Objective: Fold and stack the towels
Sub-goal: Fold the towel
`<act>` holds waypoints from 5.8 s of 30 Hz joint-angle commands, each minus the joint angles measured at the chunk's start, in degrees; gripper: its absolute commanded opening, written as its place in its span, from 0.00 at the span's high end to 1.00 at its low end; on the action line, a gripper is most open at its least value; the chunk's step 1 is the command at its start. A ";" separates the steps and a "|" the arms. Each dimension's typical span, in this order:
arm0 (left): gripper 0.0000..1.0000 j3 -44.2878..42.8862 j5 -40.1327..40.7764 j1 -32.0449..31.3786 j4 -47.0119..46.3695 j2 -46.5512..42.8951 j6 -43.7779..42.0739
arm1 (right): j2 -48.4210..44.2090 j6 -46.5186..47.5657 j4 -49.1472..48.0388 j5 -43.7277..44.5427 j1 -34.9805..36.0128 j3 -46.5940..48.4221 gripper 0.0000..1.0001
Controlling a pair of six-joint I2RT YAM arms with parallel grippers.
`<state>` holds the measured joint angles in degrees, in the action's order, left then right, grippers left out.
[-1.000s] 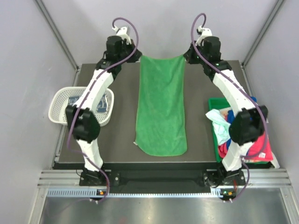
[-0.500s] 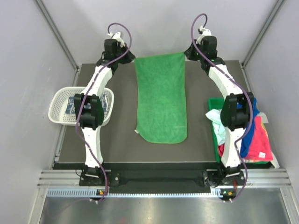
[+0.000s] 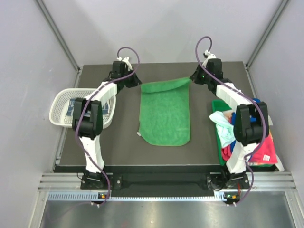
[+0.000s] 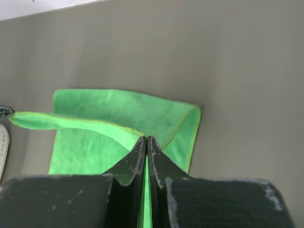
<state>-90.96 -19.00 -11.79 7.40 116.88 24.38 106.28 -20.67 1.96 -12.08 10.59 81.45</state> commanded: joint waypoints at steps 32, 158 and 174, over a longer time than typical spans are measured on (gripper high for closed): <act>1.00 38.13 11.09 -10.80 -2.30 -41.29 0.76 | -38.85 -5.09 -6.53 3.02 7.43 -43.56 1.00; 1.00 41.21 19.27 -16.16 12.82 -45.07 5.50 | -52.23 -4.64 0.94 5.58 11.64 -51.48 1.00; 1.00 44.99 17.42 -16.25 11.67 -46.13 6.03 | -54.34 -5.79 0.94 7.07 14.90 -55.34 1.00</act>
<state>-46.30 -0.84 -27.97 21.02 73.21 30.11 53.34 -26.17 4.27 -5.85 24.64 26.61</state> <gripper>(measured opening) 0.012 0.006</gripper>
